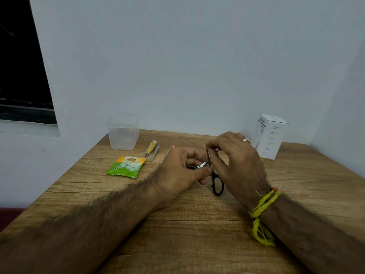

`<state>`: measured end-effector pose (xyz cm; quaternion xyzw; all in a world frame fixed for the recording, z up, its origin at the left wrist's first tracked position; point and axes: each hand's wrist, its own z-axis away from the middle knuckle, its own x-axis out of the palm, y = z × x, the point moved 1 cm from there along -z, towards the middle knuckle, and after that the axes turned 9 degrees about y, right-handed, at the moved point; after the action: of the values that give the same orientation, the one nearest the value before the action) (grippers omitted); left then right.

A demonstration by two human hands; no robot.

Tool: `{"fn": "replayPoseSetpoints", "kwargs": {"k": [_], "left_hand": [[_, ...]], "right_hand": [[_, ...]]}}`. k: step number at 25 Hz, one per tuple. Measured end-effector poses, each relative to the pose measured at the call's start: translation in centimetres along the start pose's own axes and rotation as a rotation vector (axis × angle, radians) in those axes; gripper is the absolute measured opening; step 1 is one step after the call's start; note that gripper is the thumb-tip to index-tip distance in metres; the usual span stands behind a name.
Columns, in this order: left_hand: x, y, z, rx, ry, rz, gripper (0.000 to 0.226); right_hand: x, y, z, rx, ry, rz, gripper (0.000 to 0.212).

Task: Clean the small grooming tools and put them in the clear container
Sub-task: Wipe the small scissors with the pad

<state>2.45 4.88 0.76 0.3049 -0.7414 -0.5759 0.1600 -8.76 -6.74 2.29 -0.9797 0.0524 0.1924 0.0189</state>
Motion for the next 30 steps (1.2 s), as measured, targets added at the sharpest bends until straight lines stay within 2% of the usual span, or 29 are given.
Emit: {"fn": "replayPoseSetpoints", "kwargs": {"k": [7,11,25,28,30], "left_hand": [[-0.03,0.02,0.01,0.014,0.018,-0.011,0.014],[0.02,0.06,-0.01,0.001,0.029,-0.012,0.015],[0.03,0.03,-0.08,0.007,0.033,-0.015,0.014],[-0.08,-0.11,-0.19,0.005,0.036,-0.026,0.015],[-0.01,-0.21,-0.24,0.004,0.036,-0.029,0.016]], "right_hand": [[-0.54,-0.26,0.04,-0.105,-0.059,0.153,0.009],[-0.03,-0.14,0.19,-0.110,-0.088,0.143,0.019],[-0.53,-0.45,0.12,-0.161,-0.108,0.188,0.021],[-0.77,-0.46,-0.10,-0.140,-0.041,0.172,0.017],[-0.86,-0.73,-0.23,-0.063,0.033,0.089,0.014]]}}
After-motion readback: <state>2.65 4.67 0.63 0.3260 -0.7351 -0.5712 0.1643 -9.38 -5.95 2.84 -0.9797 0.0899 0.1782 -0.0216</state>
